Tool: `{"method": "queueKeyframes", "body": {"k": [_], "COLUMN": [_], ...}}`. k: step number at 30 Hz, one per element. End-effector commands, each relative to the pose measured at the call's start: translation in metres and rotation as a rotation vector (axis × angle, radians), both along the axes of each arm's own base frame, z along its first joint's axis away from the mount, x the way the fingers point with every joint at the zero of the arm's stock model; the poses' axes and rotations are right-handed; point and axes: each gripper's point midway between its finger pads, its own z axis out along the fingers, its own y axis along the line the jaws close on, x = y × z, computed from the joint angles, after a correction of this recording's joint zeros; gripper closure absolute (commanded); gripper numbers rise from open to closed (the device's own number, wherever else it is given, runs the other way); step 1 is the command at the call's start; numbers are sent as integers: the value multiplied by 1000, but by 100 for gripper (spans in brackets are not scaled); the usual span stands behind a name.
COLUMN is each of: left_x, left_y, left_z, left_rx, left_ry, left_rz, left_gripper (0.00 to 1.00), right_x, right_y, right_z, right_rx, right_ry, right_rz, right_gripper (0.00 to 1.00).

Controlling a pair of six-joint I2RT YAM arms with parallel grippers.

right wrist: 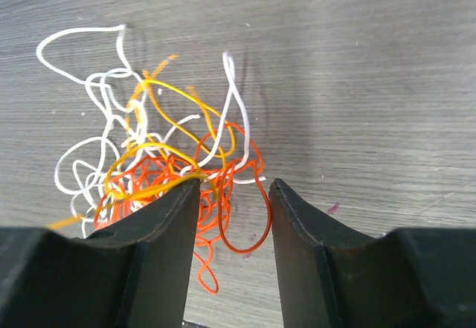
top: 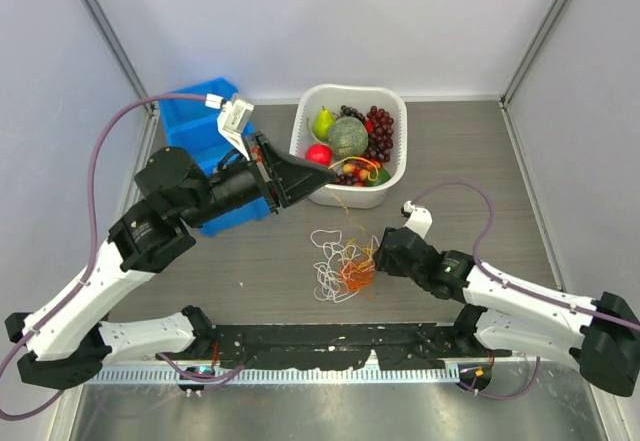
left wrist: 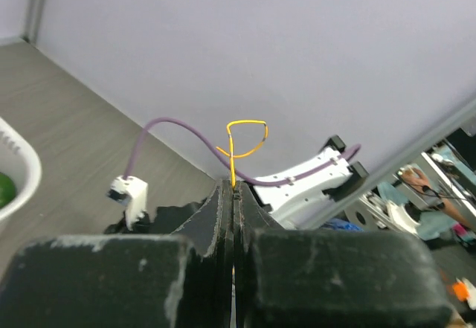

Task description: Untangle the cables

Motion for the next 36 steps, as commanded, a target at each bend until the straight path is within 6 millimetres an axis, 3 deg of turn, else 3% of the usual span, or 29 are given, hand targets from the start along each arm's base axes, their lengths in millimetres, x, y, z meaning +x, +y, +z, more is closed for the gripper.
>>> {"method": "queueKeyframes", "body": {"k": [1, 8, 14, 16, 20, 27, 29, 32, 36], "left_x": [16, 21, 15, 12, 4, -7, -11, -14, -9], "left_y": [18, 22, 25, 25, 25, 36, 43, 58, 80], "left_z": [12, 20, 38, 45, 62, 106, 124, 154, 187], "left_rx": [27, 25, 6, -3, -33, -99, -132, -169, -191], "left_ry": [-45, -58, -69, -74, -90, -166, -207, -279, -337], "left_rz": [136, 172, 154, 142, 108, 96, 105, 148, 244], "left_gripper": [100, 100, 100, 100, 100, 100, 100, 100, 100], "right_x": [7, -14, -3, 9, 25, 41, 40, 45, 46], "right_y": [-10, 45, 80, 86, 103, 107, 105, 86, 65], "right_z": [52, 133, 183, 189, 184, 120, 100, 68, 42], "right_rx": [-69, 76, 189, 195, 209, 220, 241, 193, 147], "right_ry": [-100, -335, -495, -510, -508, -365, -350, -302, -268], "right_rz": [70, 540, 616, 562, 529, 374, 343, 231, 137], "right_gripper": [50, 48, 46, 46, 46, 59, 63, 67, 68]}}
